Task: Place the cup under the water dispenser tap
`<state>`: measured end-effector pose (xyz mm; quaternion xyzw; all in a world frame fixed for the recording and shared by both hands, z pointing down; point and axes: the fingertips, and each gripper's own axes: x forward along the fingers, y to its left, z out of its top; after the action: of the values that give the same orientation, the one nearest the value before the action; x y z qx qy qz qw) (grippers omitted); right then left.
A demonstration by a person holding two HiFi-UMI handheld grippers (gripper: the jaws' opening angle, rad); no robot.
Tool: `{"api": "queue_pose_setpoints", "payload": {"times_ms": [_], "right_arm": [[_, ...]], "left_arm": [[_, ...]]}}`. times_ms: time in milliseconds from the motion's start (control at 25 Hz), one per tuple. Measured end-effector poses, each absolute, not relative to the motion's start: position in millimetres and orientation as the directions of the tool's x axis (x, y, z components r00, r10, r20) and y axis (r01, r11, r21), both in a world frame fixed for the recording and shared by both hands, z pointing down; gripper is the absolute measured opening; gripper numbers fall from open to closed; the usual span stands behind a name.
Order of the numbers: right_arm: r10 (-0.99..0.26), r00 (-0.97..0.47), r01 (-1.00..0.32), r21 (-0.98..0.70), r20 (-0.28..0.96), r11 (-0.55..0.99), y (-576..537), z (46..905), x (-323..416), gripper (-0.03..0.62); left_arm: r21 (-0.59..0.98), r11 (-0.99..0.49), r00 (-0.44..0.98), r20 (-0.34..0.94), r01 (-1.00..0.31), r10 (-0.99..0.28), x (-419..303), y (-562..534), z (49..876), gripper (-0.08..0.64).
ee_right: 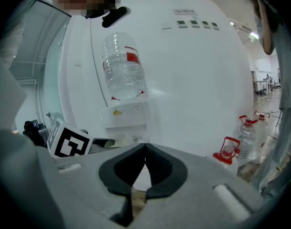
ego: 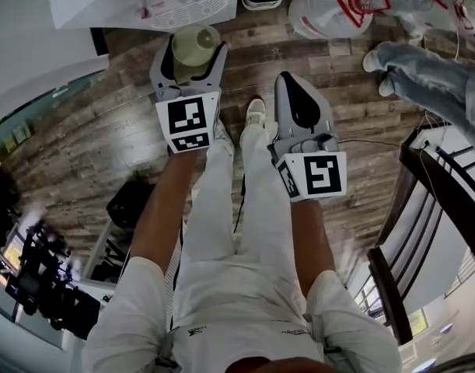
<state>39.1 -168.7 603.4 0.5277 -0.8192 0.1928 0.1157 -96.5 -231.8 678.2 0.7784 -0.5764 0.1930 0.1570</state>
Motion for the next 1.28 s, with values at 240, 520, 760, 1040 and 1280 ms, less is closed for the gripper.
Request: {"api": "queue_pose_setpoints", "payload": {"times_ms": [240,520,760,1040,1280], "right_arm": [[-0.818,-0.413,-0.910,-0.206,0.399,0.359,-168,619,48,-0.002],[-0.816,-0.409,-0.912,-0.219,0.408,0.347,-170,636,52,-0.002],[-0.806,-0.414,-0.910,-0.217,0.423,0.354,-172,646,55,-0.002],[-0.802,-0.407,-0.913,-0.218,0.437,0.344,-180,659,58,-0.002],[-0.801,-0.397,-0.917,-0.224,0.449,0.329,-186,671,63,-0.002]], "left_arm": [[0.018,-0.284,0.257,0.484,-0.959,-0.837,-93,-249,711,0.376],[-0.007,-0.308,0.267,0.482,-0.951,-0.835,-92,-271,747,0.376],[-0.050,-0.329,0.257,0.521,-0.943,-0.814,-95,-281,784,0.376],[-0.066,-0.319,0.228,0.562,-0.946,-0.795,-100,-293,825,0.376],[-0.096,-0.326,0.217,0.570,-0.940,-0.792,-104,-312,847,0.376]]}}
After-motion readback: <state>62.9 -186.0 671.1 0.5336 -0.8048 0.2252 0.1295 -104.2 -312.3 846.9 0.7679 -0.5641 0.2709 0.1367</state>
